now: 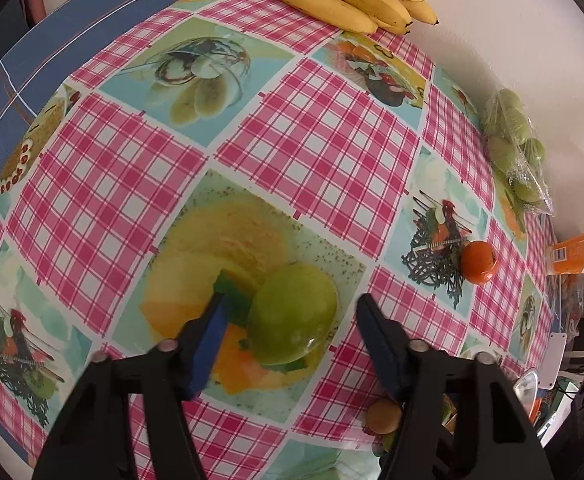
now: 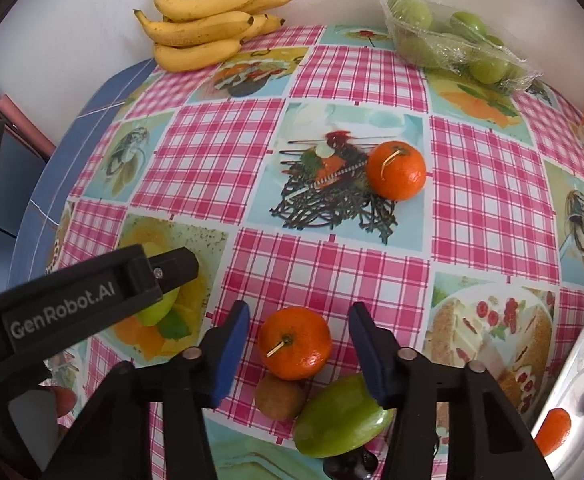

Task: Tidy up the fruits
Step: 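Grasp a small mandarin with the right tool while the left tool grasps a green mango, then carry the mandarin and mango into the steel bowl and open both tools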

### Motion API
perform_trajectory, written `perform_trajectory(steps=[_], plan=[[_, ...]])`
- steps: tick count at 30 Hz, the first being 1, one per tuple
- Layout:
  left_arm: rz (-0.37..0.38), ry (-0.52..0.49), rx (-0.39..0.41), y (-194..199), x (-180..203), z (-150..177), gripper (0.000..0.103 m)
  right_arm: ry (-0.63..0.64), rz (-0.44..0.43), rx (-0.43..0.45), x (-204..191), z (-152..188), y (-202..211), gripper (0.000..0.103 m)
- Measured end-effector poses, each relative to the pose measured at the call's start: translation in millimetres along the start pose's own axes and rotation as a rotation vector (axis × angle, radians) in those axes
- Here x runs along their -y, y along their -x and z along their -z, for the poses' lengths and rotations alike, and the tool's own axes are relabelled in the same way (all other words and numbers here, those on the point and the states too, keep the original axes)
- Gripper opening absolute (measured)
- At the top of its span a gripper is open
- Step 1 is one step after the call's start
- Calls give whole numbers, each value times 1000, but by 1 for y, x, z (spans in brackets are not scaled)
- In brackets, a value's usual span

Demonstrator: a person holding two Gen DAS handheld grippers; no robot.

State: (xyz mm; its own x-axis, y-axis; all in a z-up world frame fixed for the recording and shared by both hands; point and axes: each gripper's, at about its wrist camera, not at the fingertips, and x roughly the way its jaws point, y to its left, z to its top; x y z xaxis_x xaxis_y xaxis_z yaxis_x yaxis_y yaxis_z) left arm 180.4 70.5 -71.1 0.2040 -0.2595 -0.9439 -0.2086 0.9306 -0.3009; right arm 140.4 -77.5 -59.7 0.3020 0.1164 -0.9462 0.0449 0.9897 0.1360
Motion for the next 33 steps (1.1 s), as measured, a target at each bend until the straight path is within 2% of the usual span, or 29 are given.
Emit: perform_trajectory(steps=[3, 5, 14, 21, 28, 33], plan=[[11, 1, 1, 3, -3, 2, 54, 3, 1, 1, 0, 1, 0, 45], [8, -8, 1, 3, -2, 3, 45, -2, -2, 0, 1, 1, 0, 41], [21, -4, 4, 6, -3, 5, 44, -20, -24, 8, 4, 1, 6, 38], [53, -14, 30, 24, 4, 9, 44, -40, -40, 50, 5, -2, 28, 38], [81, -53, 70, 47, 18, 17, 44, -73, -28, 85, 17, 5, 55, 38], [79, -87, 67, 49, 31, 27, 44, -110, -16, 86, 32, 18, 67, 38]])
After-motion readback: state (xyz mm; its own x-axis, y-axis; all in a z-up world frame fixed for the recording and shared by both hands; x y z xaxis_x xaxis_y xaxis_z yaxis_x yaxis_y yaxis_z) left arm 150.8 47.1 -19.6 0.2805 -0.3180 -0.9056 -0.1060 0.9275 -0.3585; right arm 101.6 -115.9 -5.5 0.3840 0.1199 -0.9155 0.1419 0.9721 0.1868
